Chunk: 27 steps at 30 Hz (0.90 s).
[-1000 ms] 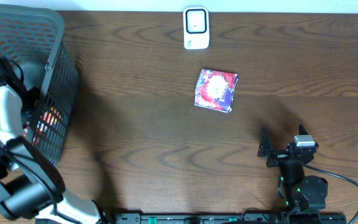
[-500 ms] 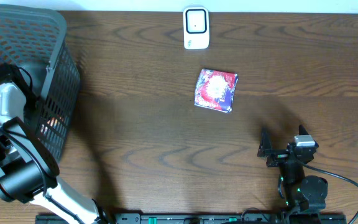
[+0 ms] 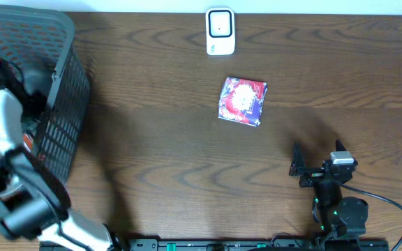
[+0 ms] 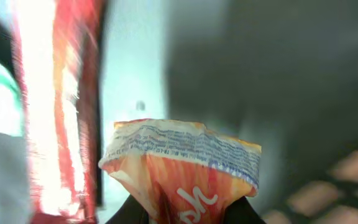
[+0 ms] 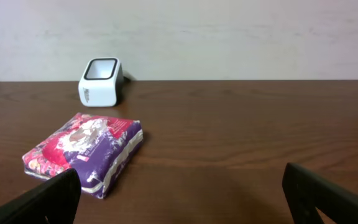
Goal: Scan the item barcode
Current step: 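Reach the left gripper into the basket and grasp the orange snack pack, then place the orange snack pack beside the red-purple pack with the left gripper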
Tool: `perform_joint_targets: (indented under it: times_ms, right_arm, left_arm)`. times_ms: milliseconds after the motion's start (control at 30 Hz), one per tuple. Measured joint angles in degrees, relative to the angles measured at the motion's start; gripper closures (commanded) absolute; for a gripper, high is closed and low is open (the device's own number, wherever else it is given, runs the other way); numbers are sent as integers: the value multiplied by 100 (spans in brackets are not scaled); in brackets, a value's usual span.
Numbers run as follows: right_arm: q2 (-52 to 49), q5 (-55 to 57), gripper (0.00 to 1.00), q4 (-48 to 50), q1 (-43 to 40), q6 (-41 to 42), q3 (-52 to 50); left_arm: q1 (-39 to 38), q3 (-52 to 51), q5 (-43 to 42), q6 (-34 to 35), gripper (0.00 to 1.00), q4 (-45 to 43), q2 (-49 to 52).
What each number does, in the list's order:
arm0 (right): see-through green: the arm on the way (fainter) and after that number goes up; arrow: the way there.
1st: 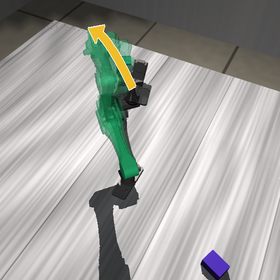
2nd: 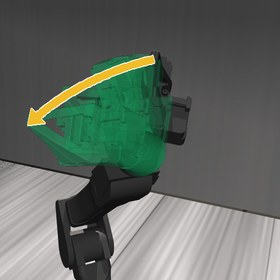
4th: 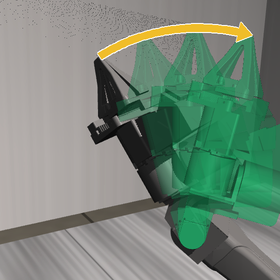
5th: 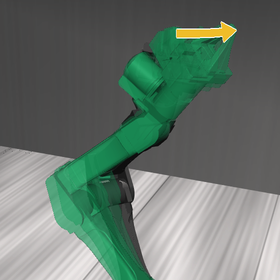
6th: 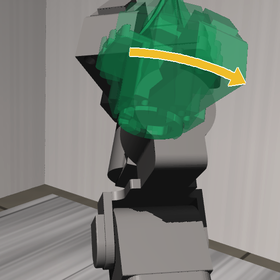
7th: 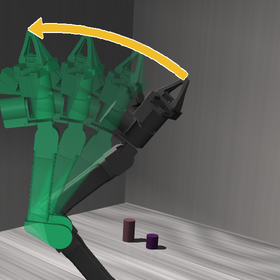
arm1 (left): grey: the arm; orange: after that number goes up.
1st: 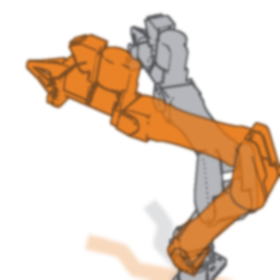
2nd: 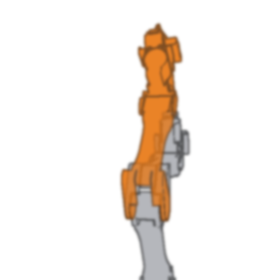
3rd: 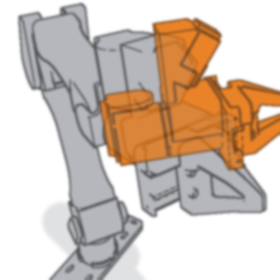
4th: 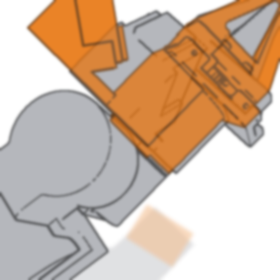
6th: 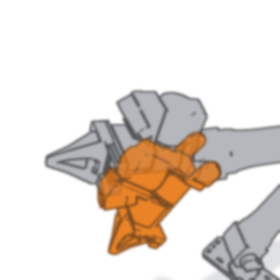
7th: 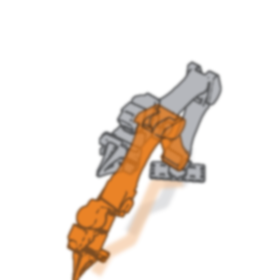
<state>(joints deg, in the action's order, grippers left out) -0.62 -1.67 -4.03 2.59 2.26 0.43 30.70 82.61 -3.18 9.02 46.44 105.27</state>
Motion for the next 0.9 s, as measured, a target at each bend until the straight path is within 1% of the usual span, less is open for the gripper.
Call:
perform_joint_targets:
  times_ms: [33, 100, 133, 233, 267, 300, 333, 433, 467, 567, 600, 633, 700, 733, 800, 867, 900]
  right_arm:
    - [0, 0, 1, 0, 0, 0, 0]
    - [0, 0, 1, 0, 0, 0, 0]
    - [0, 0, 1, 0, 0, 0, 0]
    - [0, 0, 1, 0, 0, 0, 0]
    - [0, 0, 1, 0, 0, 0, 0]
    - [0, 0, 1, 0, 0, 0, 0]
    - [0, 0, 1, 0, 0, 0, 0]
    - [0, 0, 1, 0, 0, 0, 0]
    - [0, 0, 1, 0, 0, 0, 0]
    - [0, 0, 1, 2, 0, 0, 0]
    - [0, 0, 1, 0, 0, 0, 0]
    - [0, 0, 1, 0, 0, 0, -2]
    - [0, 0, 1, 0, 0, 0, 0]
    - [0, 0, 1, 0, 0, 0, -2]
    - [0, 0, 1, 0, 0, 0, 0]
    - [0, 0, 1, 0, 0, 0, 0]
    - [0, 0, 1, 0, 0, 0, 0]
  left_arm:
    - [0, 160, 7, 0, 93, -221, -470]
    - [0, 251, 2, 0, 93, -616, -981]
    - [0, 341, -13, 17, 93, -881, -1445]
    - [-11, 529, -133, 334, 93, -1137, -2496]
    - [-31, 575, -273, 531, 93, -1209, -2872]
    - [-68, 595, -411, 643, 93, -1261, -3034]
    - [-186, 605, -752, 796, 93, -1423, -3211]
    - [-699, 603, -1486, 907, 93, -1836, -3158]
    - [-1025, 601, -1718, 896, 92, -1902, -3053]
    - [-1869, 586, -2033, 619, 92, -1860, -2809]
    - [-2422, 581, -2151, 393, 93, -1790, -2649]
    - [-2610, 579, -2203, 299, 93, -1770, -2581]
    - [-3261, 553, -2308, 57, 92, -1674, -2312]
    - [-3436, 546, -2341, -11, 92, -1655, -2203]
    - [-3985, 538, -2376, -155, 92, -1648, -1735]
    - [-4317, 535, -2367, -205, 92, -1624, -1283]
    - [-4411, 522, -2343, -227, 84, -1600, -1117]
